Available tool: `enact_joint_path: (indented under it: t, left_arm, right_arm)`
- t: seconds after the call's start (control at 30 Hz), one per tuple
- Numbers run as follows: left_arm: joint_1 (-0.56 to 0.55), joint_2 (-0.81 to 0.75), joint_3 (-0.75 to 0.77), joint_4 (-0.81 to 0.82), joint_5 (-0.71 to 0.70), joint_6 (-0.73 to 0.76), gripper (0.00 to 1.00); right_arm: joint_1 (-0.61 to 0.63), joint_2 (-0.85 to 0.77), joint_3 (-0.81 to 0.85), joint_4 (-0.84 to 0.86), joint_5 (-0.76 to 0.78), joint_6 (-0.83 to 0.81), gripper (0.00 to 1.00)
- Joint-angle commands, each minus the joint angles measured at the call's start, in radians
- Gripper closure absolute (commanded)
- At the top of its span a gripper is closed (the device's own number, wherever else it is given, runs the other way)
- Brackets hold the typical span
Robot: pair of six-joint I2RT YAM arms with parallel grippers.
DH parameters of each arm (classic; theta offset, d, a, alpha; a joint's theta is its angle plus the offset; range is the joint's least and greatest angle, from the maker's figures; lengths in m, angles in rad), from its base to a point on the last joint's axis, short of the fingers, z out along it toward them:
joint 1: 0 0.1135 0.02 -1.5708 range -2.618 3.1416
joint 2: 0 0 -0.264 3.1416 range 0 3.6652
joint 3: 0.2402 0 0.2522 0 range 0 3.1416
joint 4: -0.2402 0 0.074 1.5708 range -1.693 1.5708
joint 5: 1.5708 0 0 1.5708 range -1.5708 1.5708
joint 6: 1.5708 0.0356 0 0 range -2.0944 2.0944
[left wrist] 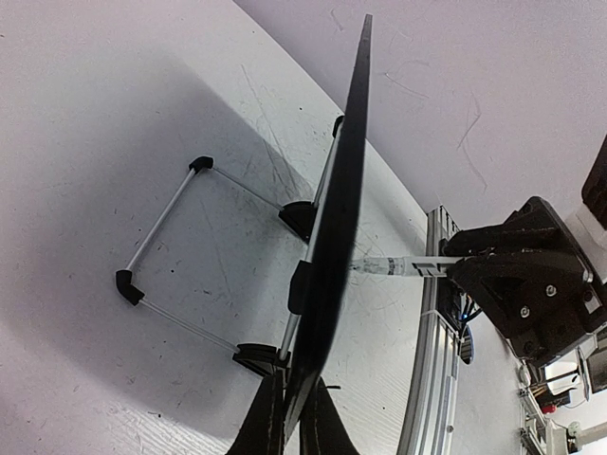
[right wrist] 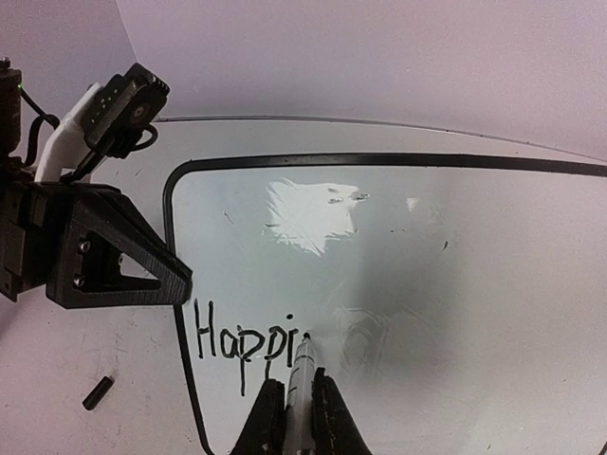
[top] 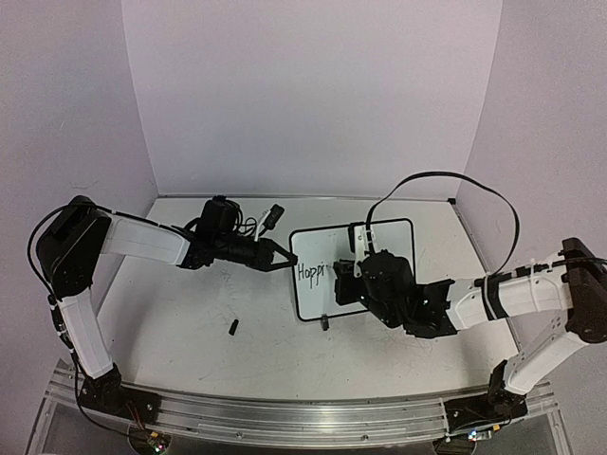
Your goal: Write a sentence on the whiteboard
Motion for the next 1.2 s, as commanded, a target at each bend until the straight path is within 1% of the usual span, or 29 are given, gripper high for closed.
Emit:
enact_joint_path:
  t: [0.0,0.43,1.17]
  left_arm:
    - [0.001,-0.033,-0.004,-0.032,0.007,-0.023,1.0]
    - [0.0,-0.034,-0.005,-0.032,0.008,-0.023,1.0]
    - [-0.001,-0.033,-0.004,-0.032,0.008,-0.021,1.0]
  right_arm:
    - [-0.004,0.012,0.041,0.034,0.024,-0.017,1.0]
    - [-0.004,0.024,0.049,0.026,0.036,-0.021,1.0]
    - [0.012,0.012,-0.018,-0.026,0.022,0.066,1.0]
